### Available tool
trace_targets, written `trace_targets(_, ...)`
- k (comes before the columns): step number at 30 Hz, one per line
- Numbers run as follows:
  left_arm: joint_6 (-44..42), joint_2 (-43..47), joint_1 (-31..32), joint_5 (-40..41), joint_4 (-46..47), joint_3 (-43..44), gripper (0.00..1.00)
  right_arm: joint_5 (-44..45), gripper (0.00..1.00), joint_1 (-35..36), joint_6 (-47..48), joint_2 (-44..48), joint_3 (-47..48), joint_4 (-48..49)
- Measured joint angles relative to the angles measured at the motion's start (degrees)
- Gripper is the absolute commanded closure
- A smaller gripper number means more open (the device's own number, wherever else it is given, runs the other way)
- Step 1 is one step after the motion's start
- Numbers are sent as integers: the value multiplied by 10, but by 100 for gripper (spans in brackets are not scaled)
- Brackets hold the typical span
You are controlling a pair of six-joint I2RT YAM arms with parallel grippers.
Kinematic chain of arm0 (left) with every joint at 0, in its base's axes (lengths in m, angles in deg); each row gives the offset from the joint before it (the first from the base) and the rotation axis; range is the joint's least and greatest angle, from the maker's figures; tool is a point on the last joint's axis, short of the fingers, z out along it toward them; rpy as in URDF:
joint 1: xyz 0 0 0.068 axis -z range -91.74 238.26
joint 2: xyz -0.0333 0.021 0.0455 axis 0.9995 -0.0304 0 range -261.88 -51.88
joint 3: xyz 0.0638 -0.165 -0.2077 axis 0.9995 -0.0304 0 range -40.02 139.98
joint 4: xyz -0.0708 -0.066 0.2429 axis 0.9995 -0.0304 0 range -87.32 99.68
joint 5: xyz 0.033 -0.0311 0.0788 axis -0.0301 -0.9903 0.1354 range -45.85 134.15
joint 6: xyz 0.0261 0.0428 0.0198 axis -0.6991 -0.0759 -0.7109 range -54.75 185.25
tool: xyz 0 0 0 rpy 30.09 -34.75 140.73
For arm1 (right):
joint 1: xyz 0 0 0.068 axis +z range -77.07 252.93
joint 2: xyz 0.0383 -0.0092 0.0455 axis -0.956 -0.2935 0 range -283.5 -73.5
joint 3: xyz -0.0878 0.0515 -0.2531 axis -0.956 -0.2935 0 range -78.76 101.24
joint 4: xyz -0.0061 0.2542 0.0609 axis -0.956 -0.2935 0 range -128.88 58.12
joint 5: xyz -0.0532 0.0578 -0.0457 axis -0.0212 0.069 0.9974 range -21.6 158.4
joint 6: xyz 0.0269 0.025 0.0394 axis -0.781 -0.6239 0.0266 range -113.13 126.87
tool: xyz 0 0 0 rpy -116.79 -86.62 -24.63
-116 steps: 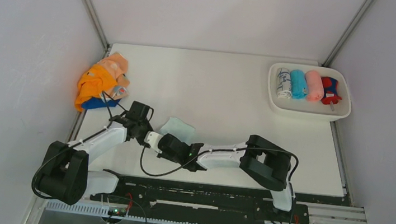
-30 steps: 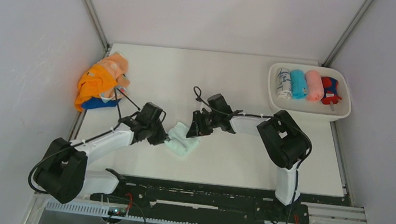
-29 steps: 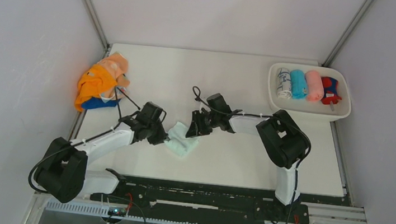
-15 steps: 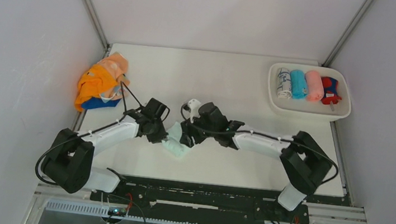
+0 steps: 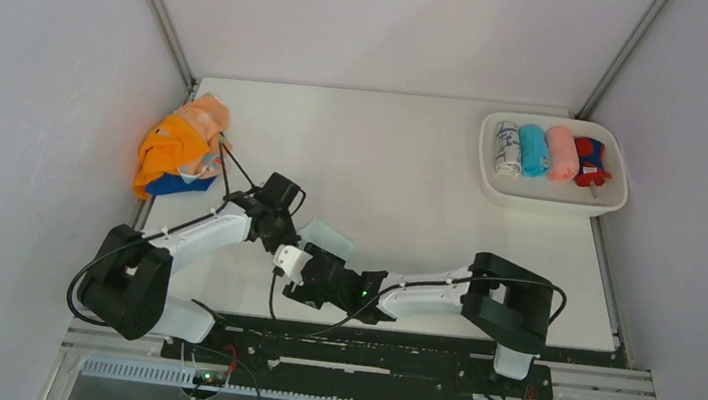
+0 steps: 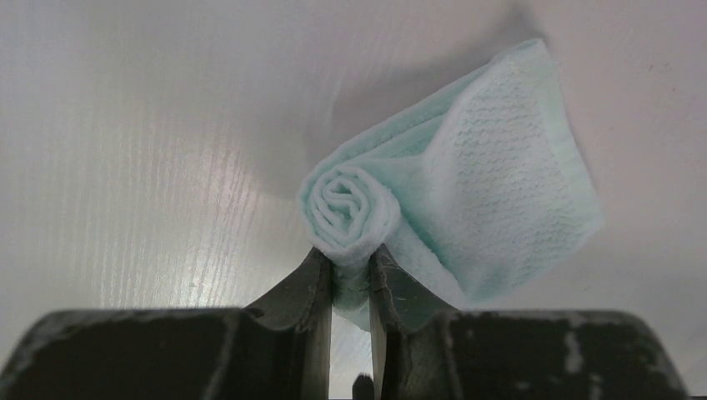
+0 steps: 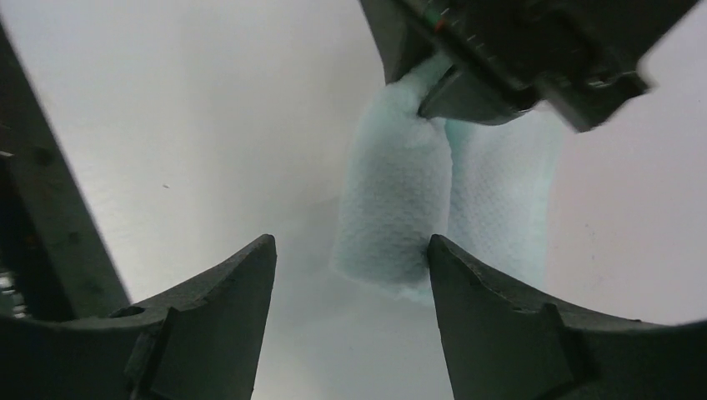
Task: Roll the towels
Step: Roll the towel at the center of the board.
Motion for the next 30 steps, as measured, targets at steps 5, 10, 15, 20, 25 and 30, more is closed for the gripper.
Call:
trace_targets(5,0,0,0,0,0,0,84,58,36,20,52,-54,19,3)
trace_targets(10,0,-1,0,1,0,0,84,97,48,35,79,-80,34,4)
trace_targets(15,0,-2,0,4,0,0,77,118,76,44,84,-91,42,-6)
trace_targets(20,5,0,0,5,0,0,67,119,100,36,56,-87,43,-13)
trace_targets(25,21,25,-7,1,-2,-2,53,75,100,7,-2,-55,14,-7)
trace_targets(30,52,89,-31,0,16,-27,36,-48,100,-68,-80,-7,-41,24)
